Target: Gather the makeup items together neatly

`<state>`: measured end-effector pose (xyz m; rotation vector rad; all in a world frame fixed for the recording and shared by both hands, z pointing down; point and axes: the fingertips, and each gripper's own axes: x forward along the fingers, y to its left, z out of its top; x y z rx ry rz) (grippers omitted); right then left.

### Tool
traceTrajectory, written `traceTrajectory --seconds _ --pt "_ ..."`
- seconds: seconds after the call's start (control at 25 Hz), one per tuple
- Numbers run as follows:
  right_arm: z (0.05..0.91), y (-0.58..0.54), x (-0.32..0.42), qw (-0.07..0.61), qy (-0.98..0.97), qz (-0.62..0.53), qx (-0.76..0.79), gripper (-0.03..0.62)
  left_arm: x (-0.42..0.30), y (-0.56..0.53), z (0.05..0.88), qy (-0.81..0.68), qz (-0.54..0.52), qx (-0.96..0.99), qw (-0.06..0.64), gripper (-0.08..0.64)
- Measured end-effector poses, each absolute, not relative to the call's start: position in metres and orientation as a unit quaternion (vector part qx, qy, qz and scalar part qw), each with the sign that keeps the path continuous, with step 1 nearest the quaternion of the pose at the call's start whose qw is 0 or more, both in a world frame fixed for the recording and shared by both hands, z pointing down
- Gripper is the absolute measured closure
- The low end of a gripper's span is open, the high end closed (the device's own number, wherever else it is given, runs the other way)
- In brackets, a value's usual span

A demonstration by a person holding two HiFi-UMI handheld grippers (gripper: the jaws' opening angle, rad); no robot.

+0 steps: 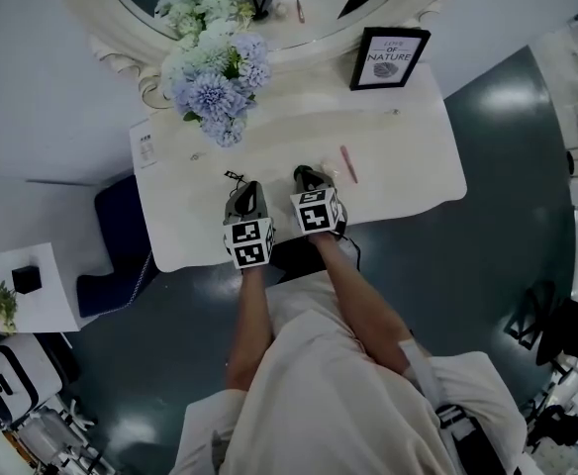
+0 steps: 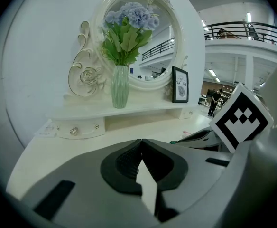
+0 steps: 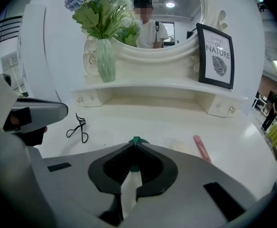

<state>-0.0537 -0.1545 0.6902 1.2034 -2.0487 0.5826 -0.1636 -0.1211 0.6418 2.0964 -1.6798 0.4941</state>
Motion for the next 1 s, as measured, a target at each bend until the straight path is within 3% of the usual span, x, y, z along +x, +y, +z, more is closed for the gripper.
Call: traceTrajectory --seconds 0.28,0.36,0.4,1.0 --pt "0.696 -0.153 -0.047 0.347 -0.799 0.227 0.435 0.538 -0.161 -0.120 0.648 -0.605 0.180 0.745 0.214 0.545" --pt "0.695 -0.152 -0.048 0.348 -0.802 0.230 0.428 0.464 -0.162 -0.120 0.649 -0.607 0.179 0.743 0.217 0.545" --pt "0.693 -0.152 -0.049 0.348 -0.803 0.228 0.427 0.459 -0.162 -0.120 0.650 -0.608 0.180 0.742 0.218 0.545" --pt "0.674 -0.147 -0.083 0.340 -0.835 0.187 0.391 0.459 -0.187 -0.112 0.652 -0.634 0.172 0.719 0.230 0.545"
